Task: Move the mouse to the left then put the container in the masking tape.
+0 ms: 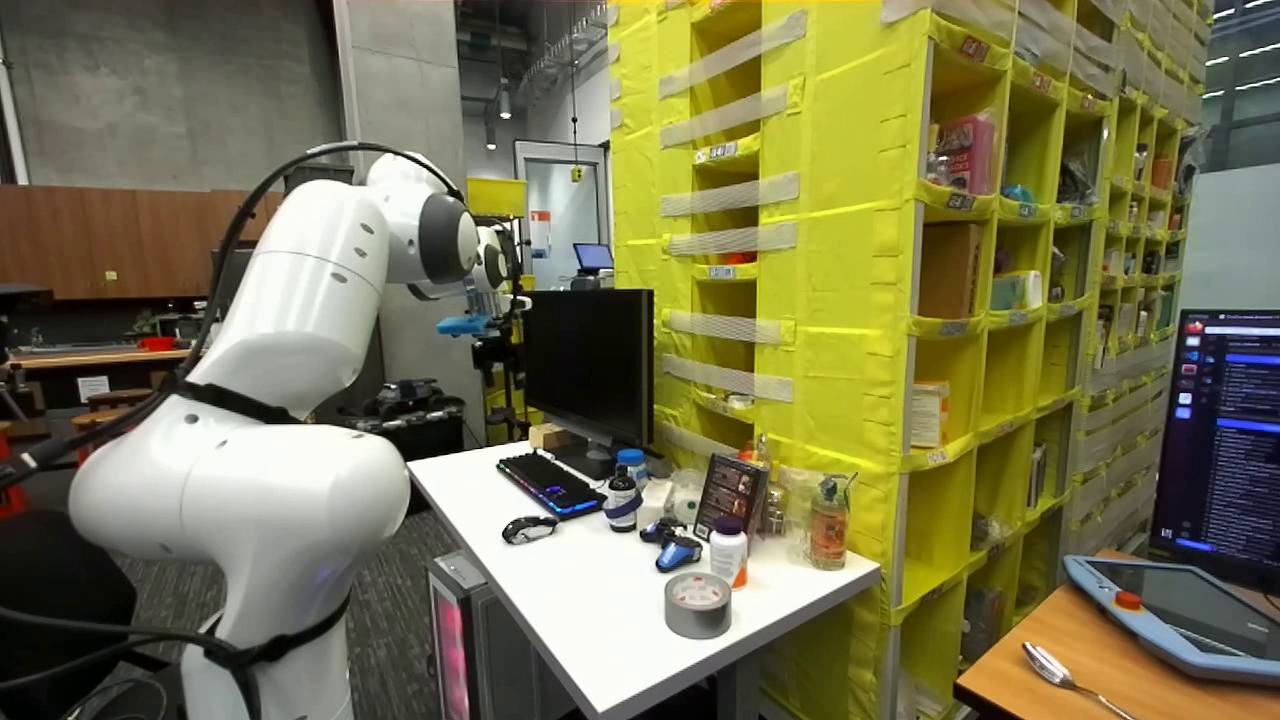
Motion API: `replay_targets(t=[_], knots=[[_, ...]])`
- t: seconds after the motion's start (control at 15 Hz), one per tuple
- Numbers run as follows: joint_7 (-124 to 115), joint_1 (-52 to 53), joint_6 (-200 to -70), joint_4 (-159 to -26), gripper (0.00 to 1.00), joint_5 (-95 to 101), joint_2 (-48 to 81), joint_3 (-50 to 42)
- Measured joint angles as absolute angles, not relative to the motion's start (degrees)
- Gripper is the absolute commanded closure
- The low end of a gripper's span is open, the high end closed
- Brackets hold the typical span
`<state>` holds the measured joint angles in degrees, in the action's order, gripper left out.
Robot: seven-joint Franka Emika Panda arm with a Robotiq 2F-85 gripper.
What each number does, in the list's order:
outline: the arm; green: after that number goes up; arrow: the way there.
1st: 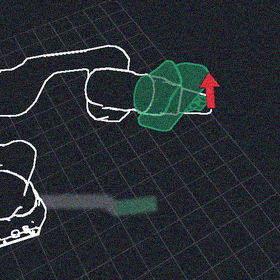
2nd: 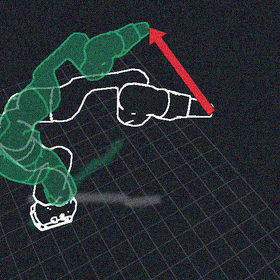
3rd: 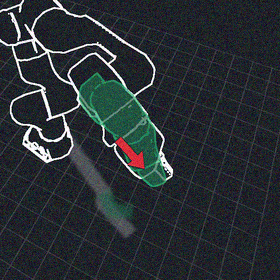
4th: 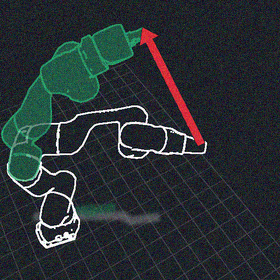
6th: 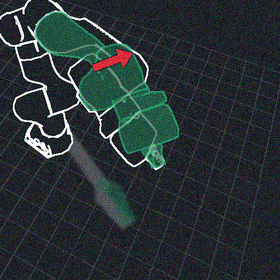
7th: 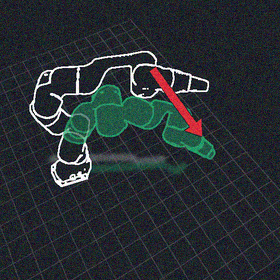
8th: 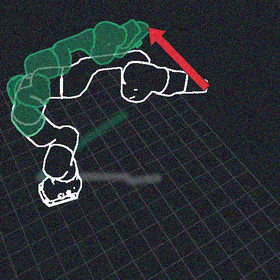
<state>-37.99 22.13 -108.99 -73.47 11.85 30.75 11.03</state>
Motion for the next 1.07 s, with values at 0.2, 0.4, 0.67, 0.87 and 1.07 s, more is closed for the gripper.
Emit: replay_targets(t=[0.2, 0.4, 0.67, 0.87, 1.07], knots=[[-38.54, 21.82, -108.96, -73.73, 0.0, 11.85, 32.35, 10.38], [-39.18, 21.08, -108.98, -74.61, 0.0, 11.25, 34.07, 8.94], [-40.21, 19.59, -109.3, -77.83, 0.0, 8.93, 34.43, 7.48], [-40.98, 19.44, -110.06, -80.38, 0.0, 6.43, 34.42, 6.17], [-41.59, 19.33, -111.46, -82.93, 0.0, 3.91, 34.42, 5.75]])
